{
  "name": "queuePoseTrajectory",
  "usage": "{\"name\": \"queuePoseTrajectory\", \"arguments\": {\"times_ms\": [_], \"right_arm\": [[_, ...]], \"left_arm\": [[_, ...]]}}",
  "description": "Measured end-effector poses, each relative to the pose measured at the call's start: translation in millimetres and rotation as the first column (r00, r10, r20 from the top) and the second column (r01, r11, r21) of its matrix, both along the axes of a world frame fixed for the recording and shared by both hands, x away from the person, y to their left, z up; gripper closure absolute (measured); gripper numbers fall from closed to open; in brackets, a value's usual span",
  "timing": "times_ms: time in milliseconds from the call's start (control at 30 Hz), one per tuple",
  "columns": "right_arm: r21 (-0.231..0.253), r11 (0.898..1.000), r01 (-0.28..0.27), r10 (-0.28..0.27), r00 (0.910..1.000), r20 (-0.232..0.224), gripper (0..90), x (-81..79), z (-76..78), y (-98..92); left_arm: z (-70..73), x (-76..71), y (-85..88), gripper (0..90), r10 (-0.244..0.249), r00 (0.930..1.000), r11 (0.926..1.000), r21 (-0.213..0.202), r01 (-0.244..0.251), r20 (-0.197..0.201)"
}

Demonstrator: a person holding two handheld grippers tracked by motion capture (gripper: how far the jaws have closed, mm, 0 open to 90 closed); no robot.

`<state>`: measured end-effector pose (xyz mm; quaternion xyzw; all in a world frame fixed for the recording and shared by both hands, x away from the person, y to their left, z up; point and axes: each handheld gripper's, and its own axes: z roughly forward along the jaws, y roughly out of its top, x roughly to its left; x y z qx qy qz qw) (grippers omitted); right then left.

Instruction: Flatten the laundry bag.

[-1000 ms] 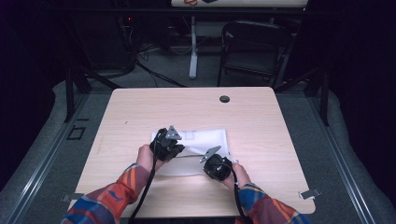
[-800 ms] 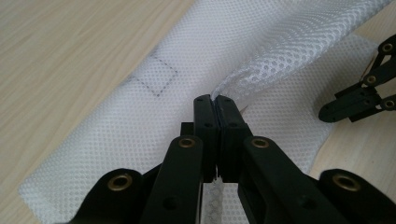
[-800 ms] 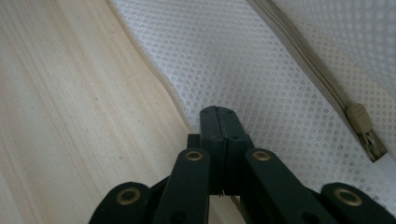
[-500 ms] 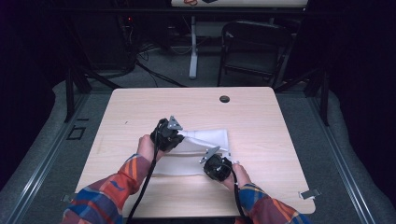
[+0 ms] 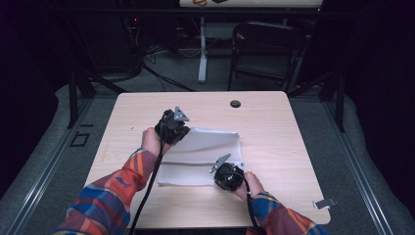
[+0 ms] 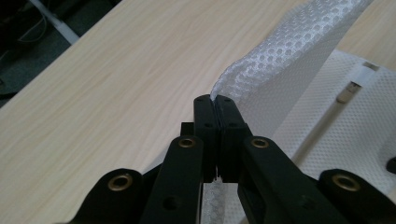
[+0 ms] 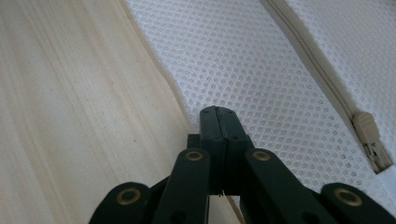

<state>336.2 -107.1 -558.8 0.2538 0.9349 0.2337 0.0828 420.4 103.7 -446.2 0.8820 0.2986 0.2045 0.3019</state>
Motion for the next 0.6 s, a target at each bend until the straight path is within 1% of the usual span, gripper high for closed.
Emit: {"name": "queuePoseTrajectory", "arguments": {"times_ms": [33, 100, 200, 300, 333, 367, 400, 433, 467, 533, 600], "right_arm": [[-0.008, 1.0, -0.003, 0.003, 1.0, 0.0, 90.0, -0.2, 0.6, -0.3], [0.0, 1.0, 0.001, -0.001, 0.9999, -0.014, 90.0, -1.0, 0.6, -0.8], [-0.008, 1.0, -0.006, 0.006, 0.9995, -0.031, 90.0, -1.6, 1.6, -2.3], [0.005, 1.0, 0.002, -0.002, 0.9991, -0.042, 90.0, -4.6, 0.9, -2.6], [0.012, 1.0, 0.001, -0.001, 0.9991, -0.041, 90.0, -5.7, 0.5, -2.3], [-0.003, 1.0, -0.007, 0.007, 0.9989, -0.046, 90.0, -6.8, 1.6, -2.5], [-0.032, 0.999, -0.017, 0.016, 0.9991, -0.038, 90.0, -7.6, 3.3, -2.9], [-0.004, 1.0, -0.013, 0.013, 0.9986, -0.051, 90.0, -10.6, 1.5, -2.5], [0.012, 1.0, -0.013, 0.013, 0.9986, -0.051, 90.0, -12.2, 0.3, -2.2], [-0.047, 0.998, -0.044, 0.042, 0.998, -0.047, 90.0, -15.0, 4.5, -3.8], [-0.054, 0.997, -0.056, 0.053, 0.9971, -0.055, 90.0, -18.6, 4.9, -4.7]], "left_arm": [[1.8, 1.9, 0.1, 89.1, 0.004, 1.0, 1.0, -0.001, -0.004, 0.003], [4.3, 6.0, 0.1, 89.2, 0.016, 0.9998, 0.9999, -0.007, -0.016, 0.011], [6.5, 11.6, 0.5, 89.2, 0.029, 0.9995, 0.9996, -0.007, -0.028, 0.016], [8.8, 16.6, 0.1, 89.1, 0.041, 0.9987, 0.9991, -0.007, -0.041, 0.029], [9.9, 18.3, -0.3, 89.1, 0.038, 0.9989, 0.9993, 0.001, -0.038, 0.029], [10.5, 19.5, -1.5, 89.1, 0.04, 0.9987, 0.9992, 0.003, -0.04, 0.033], [11.2, 21.2, -3.5, 89.1, 0.041, 0.9982, 0.9991, 0.008, -0.041, 0.044], [11.5, 22.5, -4.8, 89.1, 0.04, 0.9981, 0.9991, 0.009, -0.04, 0.047], [11.9, 24.3, -6.3, 89.1, 0.044, 0.9975, 0.999, 0.002, -0.044, 0.055], [13.5, 28.3, -9.2, 89.1, 0.047, 0.997, 0.9989, 0.001, -0.047, 0.061], [14.4, 32.2, -12.7, 89.1, 0.054, 0.9964, 0.9985, 0.003, -0.054, 0.065]]}}
